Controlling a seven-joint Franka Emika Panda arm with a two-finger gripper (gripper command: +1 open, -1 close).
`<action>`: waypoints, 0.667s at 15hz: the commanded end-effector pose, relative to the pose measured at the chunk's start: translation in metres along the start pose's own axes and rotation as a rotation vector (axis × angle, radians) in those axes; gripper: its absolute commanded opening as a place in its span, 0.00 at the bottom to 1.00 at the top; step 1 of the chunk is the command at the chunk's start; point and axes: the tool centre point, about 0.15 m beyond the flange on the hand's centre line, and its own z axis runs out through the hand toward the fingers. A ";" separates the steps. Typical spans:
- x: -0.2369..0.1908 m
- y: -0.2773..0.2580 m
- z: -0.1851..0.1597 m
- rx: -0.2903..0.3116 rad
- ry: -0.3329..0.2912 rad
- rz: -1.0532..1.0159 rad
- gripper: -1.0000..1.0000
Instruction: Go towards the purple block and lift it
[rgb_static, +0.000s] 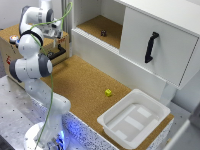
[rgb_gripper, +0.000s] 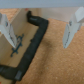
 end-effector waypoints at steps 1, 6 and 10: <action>0.026 0.077 0.018 -0.002 0.184 0.253 1.00; 0.095 0.138 -0.018 -0.093 0.297 0.336 1.00; 0.160 0.181 -0.043 -0.121 0.357 0.323 1.00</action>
